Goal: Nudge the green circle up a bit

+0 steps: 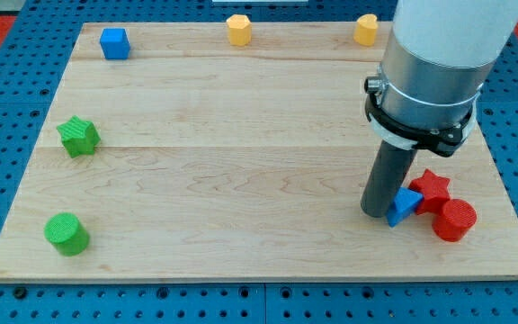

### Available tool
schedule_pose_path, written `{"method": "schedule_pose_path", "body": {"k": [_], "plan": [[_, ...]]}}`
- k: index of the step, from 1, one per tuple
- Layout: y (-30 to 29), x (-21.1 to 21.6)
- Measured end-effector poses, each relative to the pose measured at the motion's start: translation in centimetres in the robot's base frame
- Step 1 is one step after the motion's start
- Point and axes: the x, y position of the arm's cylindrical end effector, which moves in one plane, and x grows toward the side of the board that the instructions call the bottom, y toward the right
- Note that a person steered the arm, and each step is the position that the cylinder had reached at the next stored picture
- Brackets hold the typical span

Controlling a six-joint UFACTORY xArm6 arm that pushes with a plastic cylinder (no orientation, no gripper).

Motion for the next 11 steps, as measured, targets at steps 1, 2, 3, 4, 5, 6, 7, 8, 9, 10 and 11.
{"method": "schedule_pose_path", "body": {"k": [1, 2, 3, 4, 5, 6, 7, 8, 9, 10, 11], "plan": [[-1.9, -0.7], [-5.8, -0.7], [-10.7, -0.7], [-16.4, -0.4], [-16.6, 0.5], [-15.5, 0.5], [-14.2, 1.2], [-17.0, 5.6], [-21.6, 8.2], [-28.2, 8.1], [-36.7, 8.0]]}}
